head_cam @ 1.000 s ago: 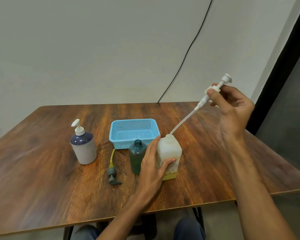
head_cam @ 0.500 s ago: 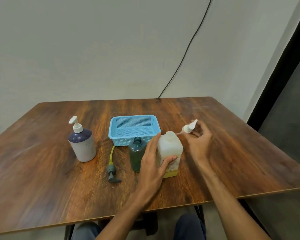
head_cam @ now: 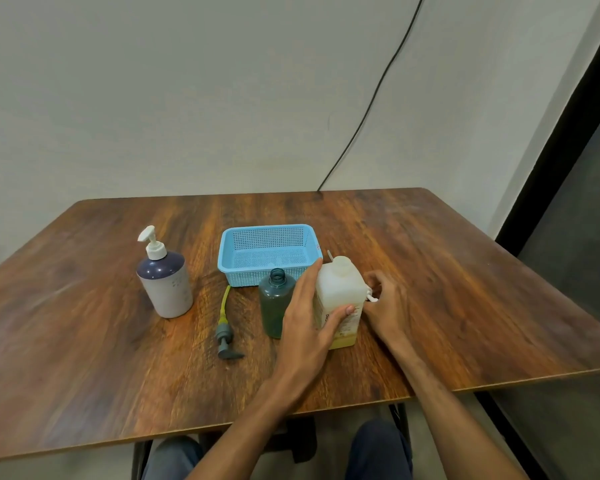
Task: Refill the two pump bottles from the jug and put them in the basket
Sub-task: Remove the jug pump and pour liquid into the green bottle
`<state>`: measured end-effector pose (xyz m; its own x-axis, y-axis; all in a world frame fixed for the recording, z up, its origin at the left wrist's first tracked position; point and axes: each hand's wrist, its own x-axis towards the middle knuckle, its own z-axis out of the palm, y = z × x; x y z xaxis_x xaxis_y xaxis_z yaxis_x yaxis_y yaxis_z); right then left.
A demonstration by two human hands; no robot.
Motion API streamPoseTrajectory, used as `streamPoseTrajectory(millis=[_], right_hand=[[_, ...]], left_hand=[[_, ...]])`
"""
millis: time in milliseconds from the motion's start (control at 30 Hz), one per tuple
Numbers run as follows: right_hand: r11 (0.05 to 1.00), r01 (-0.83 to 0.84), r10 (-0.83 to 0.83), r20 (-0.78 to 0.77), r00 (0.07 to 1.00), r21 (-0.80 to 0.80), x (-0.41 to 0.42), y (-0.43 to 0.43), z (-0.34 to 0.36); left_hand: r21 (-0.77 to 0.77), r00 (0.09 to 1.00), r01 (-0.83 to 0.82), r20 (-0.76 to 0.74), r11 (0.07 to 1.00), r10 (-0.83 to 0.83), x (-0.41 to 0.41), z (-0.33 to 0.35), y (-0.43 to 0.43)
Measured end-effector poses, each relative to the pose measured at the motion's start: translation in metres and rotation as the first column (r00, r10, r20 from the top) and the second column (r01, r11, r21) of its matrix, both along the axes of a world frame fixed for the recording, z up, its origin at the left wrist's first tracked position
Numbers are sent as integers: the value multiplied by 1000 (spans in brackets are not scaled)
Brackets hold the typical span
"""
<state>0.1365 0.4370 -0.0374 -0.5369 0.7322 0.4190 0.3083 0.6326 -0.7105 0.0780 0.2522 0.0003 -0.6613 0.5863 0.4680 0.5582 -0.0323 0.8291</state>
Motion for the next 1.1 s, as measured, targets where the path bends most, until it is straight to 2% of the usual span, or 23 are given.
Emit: streamPoseTrajectory(millis=[133,367,533,767,833,900,1033,1100], right_hand=[[999,-33,33,12,999,-26,9,-8,13],[979,-97,38,-305,951,-180,33,-44,45],[913,-312,168,-453,876,-264,41,-78,48],[801,-500,328,-457,827,-329,33,-102,38],[793,-510,348,-441,827,-332,27,-103,35],[803,-494,339,-426,839,-334,23,-102,33],[847,-423,289,-389,875,-323,18,-97,29],[860,-398,269,-378,886,-320,16,-96,29]], left_hand=[[1,1000,-11,-14,1000,11,2,3,-1],[1,992,-77,-97,997,77,8,7,-9],[77,976,-147,-148,986,157,12,9,-36],[237,932,-333,-64,913,357,0,4,-59],[211,923,-366,-41,907,382,-8,0,-58],[118,932,-360,3,926,362,-18,-7,-54],[-118,963,-253,59,960,262,-38,-23,-48],[-171,972,-203,83,964,219,-45,-27,-46]])
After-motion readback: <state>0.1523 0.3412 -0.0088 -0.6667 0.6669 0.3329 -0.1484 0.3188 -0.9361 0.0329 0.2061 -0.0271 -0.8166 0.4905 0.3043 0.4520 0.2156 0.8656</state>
